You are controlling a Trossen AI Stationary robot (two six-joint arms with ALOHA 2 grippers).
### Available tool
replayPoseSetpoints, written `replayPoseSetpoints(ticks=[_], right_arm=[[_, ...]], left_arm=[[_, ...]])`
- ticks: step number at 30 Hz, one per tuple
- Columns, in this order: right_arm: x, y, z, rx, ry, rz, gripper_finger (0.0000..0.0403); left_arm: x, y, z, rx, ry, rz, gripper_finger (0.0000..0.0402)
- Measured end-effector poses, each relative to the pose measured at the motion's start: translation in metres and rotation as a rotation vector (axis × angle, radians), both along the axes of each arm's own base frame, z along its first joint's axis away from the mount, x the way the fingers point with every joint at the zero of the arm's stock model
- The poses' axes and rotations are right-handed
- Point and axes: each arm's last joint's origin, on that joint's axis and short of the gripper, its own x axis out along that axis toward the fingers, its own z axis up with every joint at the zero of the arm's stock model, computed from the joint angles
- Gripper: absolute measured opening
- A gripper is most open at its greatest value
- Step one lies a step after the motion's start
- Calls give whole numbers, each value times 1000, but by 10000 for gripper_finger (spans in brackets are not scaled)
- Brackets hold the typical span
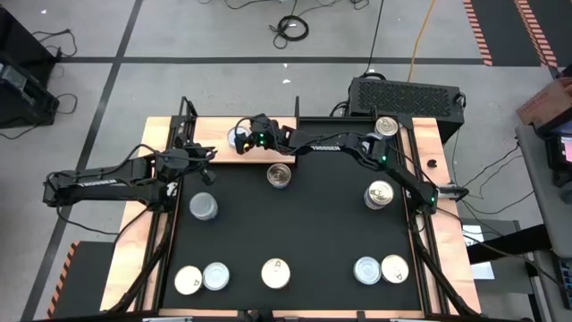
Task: Stack canned seafood by type on shelf
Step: Put the green tuna can on the shelf
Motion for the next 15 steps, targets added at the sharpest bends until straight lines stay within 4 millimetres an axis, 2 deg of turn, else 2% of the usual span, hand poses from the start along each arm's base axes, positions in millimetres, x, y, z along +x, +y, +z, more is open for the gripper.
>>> replayPoseSetpoints(ticks=[4, 9, 15], right_arm=[[4, 6, 5, -67, -19, 46, 314], [14, 25, 18, -135, -17, 113, 313], [16, 31, 25, -124, 43, 159, 293]], left_arm=[[0, 0, 0, 0, 0, 0, 65], [0, 0, 0, 0, -1, 0, 65], [0, 0, 1, 1, -7, 1, 65]])
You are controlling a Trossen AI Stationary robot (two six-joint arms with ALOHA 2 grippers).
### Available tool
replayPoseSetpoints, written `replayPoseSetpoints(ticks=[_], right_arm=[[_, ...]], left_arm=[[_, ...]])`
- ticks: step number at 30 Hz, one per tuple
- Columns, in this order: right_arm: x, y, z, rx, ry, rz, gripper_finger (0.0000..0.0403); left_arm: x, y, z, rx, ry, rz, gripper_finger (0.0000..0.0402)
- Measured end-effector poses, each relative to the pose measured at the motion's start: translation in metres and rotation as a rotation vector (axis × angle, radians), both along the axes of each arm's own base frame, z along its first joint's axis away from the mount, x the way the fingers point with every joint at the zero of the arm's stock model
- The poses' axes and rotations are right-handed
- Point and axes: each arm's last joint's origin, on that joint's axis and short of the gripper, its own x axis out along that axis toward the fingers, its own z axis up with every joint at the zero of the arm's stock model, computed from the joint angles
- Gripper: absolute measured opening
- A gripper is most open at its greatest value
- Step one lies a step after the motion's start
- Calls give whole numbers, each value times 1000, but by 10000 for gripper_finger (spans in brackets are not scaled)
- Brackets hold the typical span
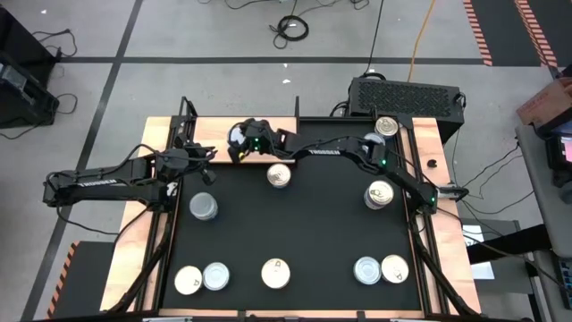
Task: Stack canned seafood by type on shelf
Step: Put the green tuna can on the shelf
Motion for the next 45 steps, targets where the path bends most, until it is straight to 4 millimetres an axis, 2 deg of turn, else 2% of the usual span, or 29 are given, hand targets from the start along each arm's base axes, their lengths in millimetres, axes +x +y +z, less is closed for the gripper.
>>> replayPoseSetpoints(ticks=[3, 5, 7, 11, 12, 19, 24, 28, 34, 38, 41, 45], right_arm=[[-1, 1, -3, 20, 24, 29, 258], [-1, 2, -4, 32, 43, 49, 221], [-2, 2, -6, 21, 68, 59, 170], [-2, 4, -8, 7, 99, 128, 39], [-2, 5, -8, -2, 105, 145, 20], [-3, 5, -10, 1, 129, 162, 2], [-1, 6, -21, 3, 153, 162, 1], [4, 14, -21, -105, 162, 224, 0], [13, 34, 10, -277, 189, 340, 0], [12, 41, 35, -373, 273, 410, 0], [7, 45, 54, -399, 351, 433, 0], [-13, 51, 82, -411, 413, 429, 0]], left_arm=[[0, 0, 0, 0, 0, 0, 65], [0, 0, 0, 0, -1, 0, 65], [0, 0, 1, 0, -8, -1, 65], [2, -1, 2, -15, -29, -34, 65], [2, -1, 2, -18, -30, -40, 65], [2, -1, 2, -18, -36, -42, 65], [2, -1, 2, -19, -37, -41, 65], [2, -1, 2, -21, -37, -45, 65], [2, -1, 2, -20, -34, -46, 65], [2, -1, 2, -20, -34, -46, 65], [2, -1, 1, -27, -27, -57, 65], [2, -2, 1, -35, -23, -69, 65]])
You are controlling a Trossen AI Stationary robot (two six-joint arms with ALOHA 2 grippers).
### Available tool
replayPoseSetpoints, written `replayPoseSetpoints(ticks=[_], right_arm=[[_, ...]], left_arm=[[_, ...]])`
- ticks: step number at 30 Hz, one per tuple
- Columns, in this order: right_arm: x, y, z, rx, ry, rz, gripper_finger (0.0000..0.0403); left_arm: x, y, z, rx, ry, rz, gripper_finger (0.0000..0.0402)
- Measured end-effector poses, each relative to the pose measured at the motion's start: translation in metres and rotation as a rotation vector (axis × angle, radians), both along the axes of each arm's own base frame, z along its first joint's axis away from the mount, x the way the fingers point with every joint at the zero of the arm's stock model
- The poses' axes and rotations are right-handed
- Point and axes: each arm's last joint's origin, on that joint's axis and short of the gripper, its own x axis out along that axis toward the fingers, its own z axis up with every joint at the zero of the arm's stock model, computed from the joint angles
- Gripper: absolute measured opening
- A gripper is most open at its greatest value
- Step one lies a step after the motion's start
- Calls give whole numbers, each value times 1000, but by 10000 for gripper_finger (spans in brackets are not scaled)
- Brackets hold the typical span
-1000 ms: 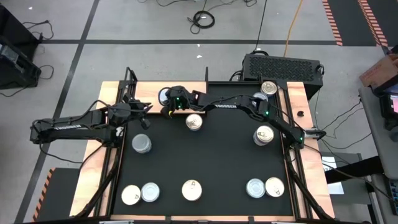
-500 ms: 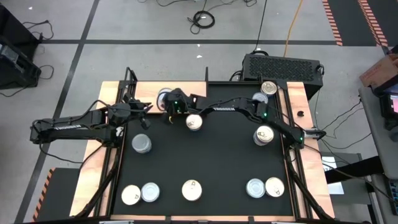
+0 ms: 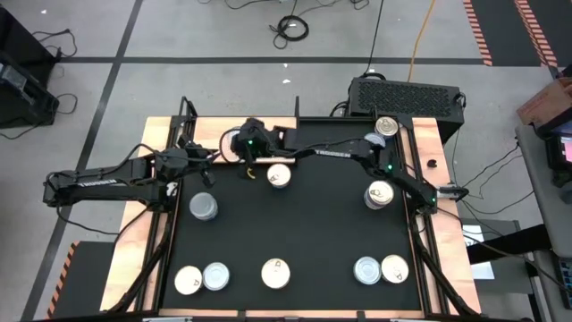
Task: Stack canned seafood by type on shelf
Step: Put the green tuna can on the shelf
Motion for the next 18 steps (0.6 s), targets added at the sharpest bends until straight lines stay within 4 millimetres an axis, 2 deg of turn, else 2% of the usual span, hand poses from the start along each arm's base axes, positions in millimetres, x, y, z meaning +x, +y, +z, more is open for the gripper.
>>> replayPoseSetpoints(ticks=[4, 8, 11, 14, 18], right_arm=[[-29, 7, 41, 6, 51, 4, 0], [-61, 33, 71, 27, 161, 44, 0], [-82, 59, 80, 61, 247, 74, 0], [-101, 86, 83, 61, 276, 86, 0], [-128, 117, 71, 28, 255, 14, 0]], left_arm=[[0, 0, 0, 0, 0, 0, 65], [1, 0, -3, -49, 5, -1, 65], [8, 0, -10, -93, 44, -10, 65], [23, 6, -17, -54, 123, -31, 61], [45, 19, -30, 14, 222, -42, 43]])
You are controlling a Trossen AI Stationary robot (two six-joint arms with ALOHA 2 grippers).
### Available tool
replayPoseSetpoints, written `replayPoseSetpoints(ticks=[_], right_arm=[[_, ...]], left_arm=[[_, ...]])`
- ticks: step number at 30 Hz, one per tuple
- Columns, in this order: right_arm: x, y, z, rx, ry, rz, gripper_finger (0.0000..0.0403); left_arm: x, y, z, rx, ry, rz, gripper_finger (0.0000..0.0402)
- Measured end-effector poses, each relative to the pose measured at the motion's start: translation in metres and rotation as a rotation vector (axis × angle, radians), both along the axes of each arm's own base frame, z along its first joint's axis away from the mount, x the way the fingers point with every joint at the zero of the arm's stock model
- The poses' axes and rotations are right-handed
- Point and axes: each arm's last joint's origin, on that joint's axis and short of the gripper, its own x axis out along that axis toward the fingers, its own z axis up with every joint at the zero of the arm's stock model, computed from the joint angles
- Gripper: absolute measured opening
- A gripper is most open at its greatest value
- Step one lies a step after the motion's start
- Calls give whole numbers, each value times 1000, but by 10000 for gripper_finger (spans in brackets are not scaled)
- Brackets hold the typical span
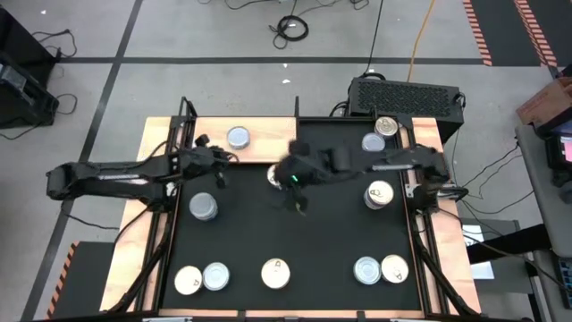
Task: Stack canned seafood by type on shelf
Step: Put the green tuna can on the shelf
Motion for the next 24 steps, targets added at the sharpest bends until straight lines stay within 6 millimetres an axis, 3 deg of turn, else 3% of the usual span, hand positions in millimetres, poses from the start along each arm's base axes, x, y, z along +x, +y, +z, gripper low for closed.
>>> replayPoseSetpoints(ticks=[4, 9, 14, 19, 24], right_arm=[[-36, 18, -28, 14, -113, -55, 0], [-80, 16, -53, 89, -322, -79, 0], [-111, 12, -70, 97, -437, -70, 0], [-129, 1, -86, 70, -478, -76, 0], [-137, -7, -82, 65, -506, -101, 0]], left_arm=[[10, 23, -15, -58, 94, 117, 18], [14, 44, -31, -168, 148, 182, 5], [17, 56, -37, -252, 139, 211, 6], [25, 67, -36, -312, 106, 243, 6], [33, 76, -42, -327, 128, 250, 6]])
